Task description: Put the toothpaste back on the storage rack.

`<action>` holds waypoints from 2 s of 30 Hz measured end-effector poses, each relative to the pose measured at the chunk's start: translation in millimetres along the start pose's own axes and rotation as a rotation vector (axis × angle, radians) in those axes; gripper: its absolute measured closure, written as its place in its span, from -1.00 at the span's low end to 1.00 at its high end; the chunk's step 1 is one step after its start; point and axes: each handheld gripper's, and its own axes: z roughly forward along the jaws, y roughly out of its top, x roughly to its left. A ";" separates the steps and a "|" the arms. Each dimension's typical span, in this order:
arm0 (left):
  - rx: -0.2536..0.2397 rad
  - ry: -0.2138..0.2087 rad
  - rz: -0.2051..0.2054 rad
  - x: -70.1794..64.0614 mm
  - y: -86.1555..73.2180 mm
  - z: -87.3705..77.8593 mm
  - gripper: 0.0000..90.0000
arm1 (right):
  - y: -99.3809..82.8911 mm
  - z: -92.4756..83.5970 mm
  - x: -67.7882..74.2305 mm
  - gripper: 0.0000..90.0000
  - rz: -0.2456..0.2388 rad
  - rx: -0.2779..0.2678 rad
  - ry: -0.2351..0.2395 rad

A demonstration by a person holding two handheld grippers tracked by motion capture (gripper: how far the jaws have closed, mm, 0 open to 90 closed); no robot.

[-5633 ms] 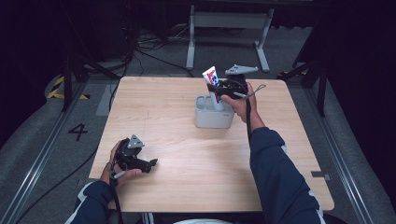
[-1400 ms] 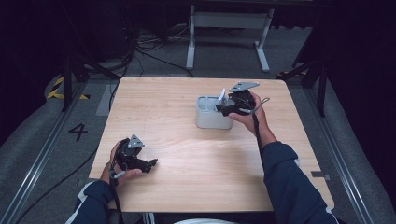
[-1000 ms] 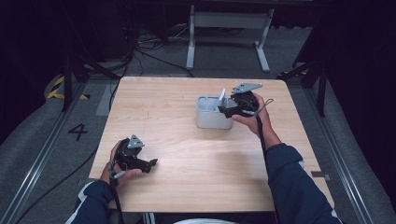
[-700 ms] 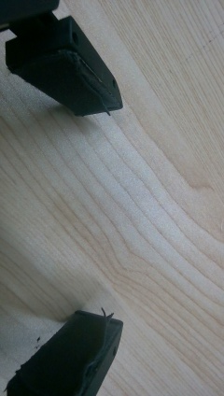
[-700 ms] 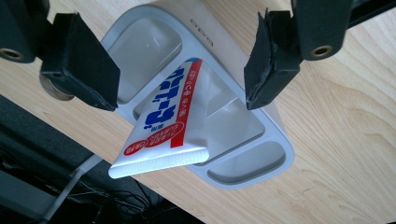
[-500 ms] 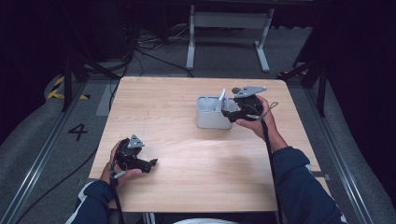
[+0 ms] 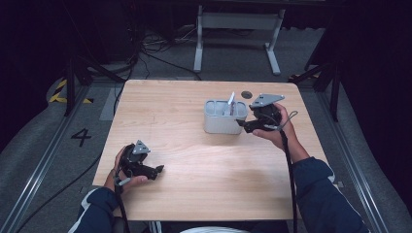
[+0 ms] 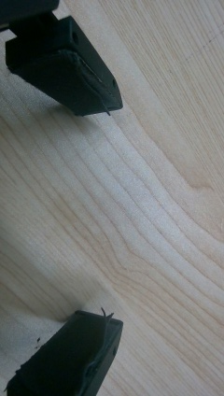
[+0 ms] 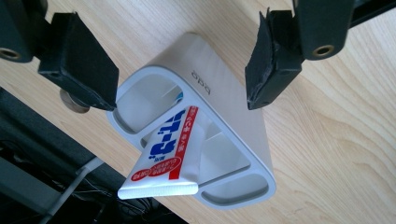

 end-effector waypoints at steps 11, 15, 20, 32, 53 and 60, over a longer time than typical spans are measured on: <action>-0.004 -0.002 -0.001 0.1 -0.5 -0.1 -0.99 | -15.3 -10.3 5.9 -0.41 -0.010 0.018 -0.003; -0.004 -0.002 0.000 0.1 -0.5 -0.1 -0.99 | -22.4 -13.8 9.8 -0.41 -0.021 0.018 0.001; -0.004 -0.002 0.000 0.1 -0.5 -0.1 -0.99 | -34.5 -15.5 18.0 -0.41 -0.046 0.025 0.016; -0.004 -0.002 0.000 0.1 -0.5 -0.1 -0.99 | -64.1 -23.8 28.5 -0.41 -0.081 0.056 0.031; -0.004 0.000 -0.001 -0.1 -0.5 -0.2 -0.99 | -118.5 -41.0 15.4 -0.42 -0.046 0.131 -0.024; -0.006 0.001 -0.002 -0.2 -0.5 -0.1 -0.99 | -131.7 -45.8 10.7 -0.42 -0.033 0.141 -0.033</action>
